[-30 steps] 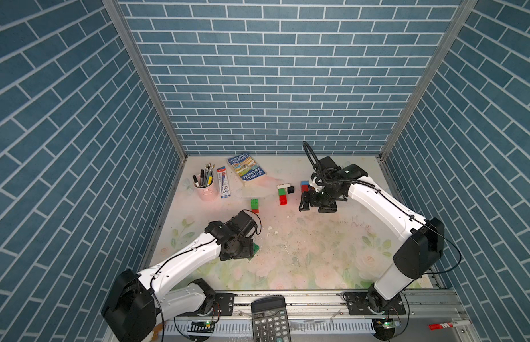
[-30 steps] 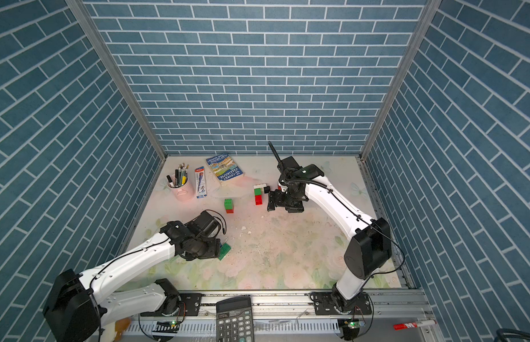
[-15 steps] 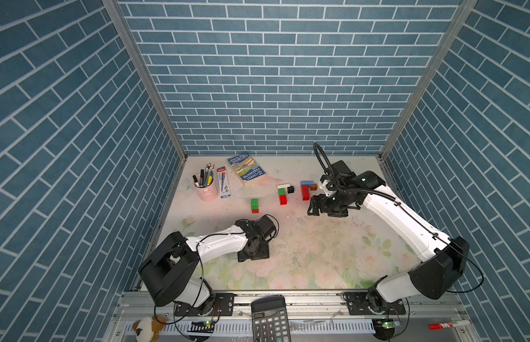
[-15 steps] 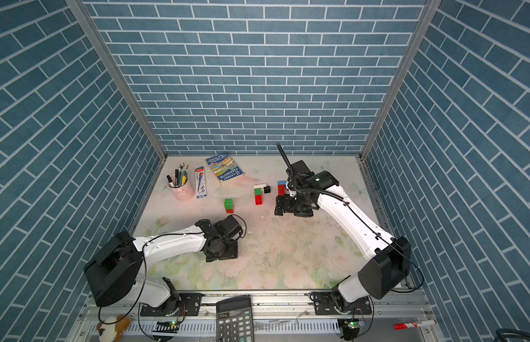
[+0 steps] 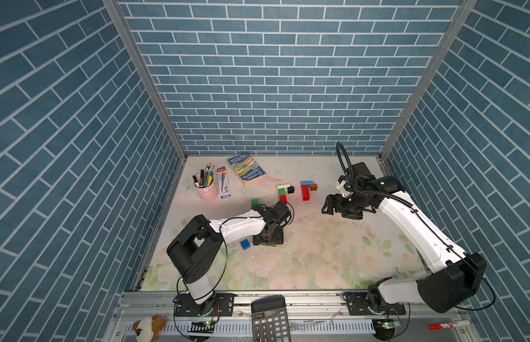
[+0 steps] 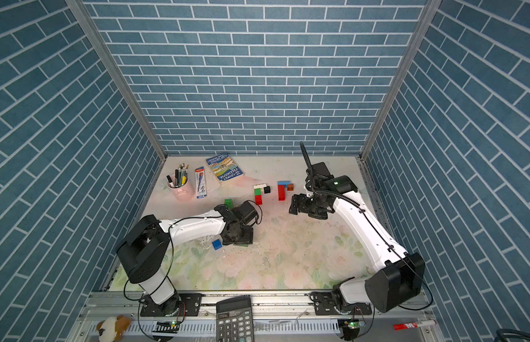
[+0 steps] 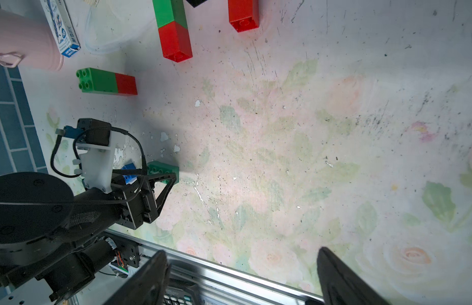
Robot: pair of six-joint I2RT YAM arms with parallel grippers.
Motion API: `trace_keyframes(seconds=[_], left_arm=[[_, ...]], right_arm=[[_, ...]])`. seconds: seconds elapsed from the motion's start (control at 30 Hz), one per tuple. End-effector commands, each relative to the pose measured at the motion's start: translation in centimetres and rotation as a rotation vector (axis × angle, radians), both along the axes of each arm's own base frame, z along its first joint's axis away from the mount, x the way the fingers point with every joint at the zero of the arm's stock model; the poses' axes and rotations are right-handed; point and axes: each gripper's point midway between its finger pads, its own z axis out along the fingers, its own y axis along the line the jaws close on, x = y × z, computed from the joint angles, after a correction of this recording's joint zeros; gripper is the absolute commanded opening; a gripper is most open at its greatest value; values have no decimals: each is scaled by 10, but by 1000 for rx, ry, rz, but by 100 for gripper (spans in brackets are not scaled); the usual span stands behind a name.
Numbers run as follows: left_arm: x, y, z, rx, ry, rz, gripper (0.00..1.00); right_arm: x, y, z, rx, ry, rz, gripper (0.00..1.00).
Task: Assemble the letter r with lego
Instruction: Move the lego brick at the center of the board.
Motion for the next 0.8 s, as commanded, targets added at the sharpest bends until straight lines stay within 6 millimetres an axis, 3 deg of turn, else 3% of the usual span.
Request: trace_keyframes(seconds=[0.0, 0.17, 0.3, 0.53, 0.63, 0.77], left_arm=[[-3, -4, 3, 12, 30, -67, 77], [-1, -10, 18, -27, 14, -88, 77], [0, -2, 37, -36, -12, -99, 77], [-3, 53, 59, 10, -41, -42, 78], [-12, 79, 55, 12, -21, 8, 78], [-24, 96, 41, 7, 25, 45, 78]], right_arm=[[0, -1, 0, 8, -1, 25, 88], [5, -2, -5, -2, 19, 29, 88], [9, 0, -11, -7, 35, 31, 88], [19, 8, -14, 7, 40, -6, 88], [15, 18, -20, -14, 52, -7, 86], [5, 43, -30, -13, 67, 1, 85]])
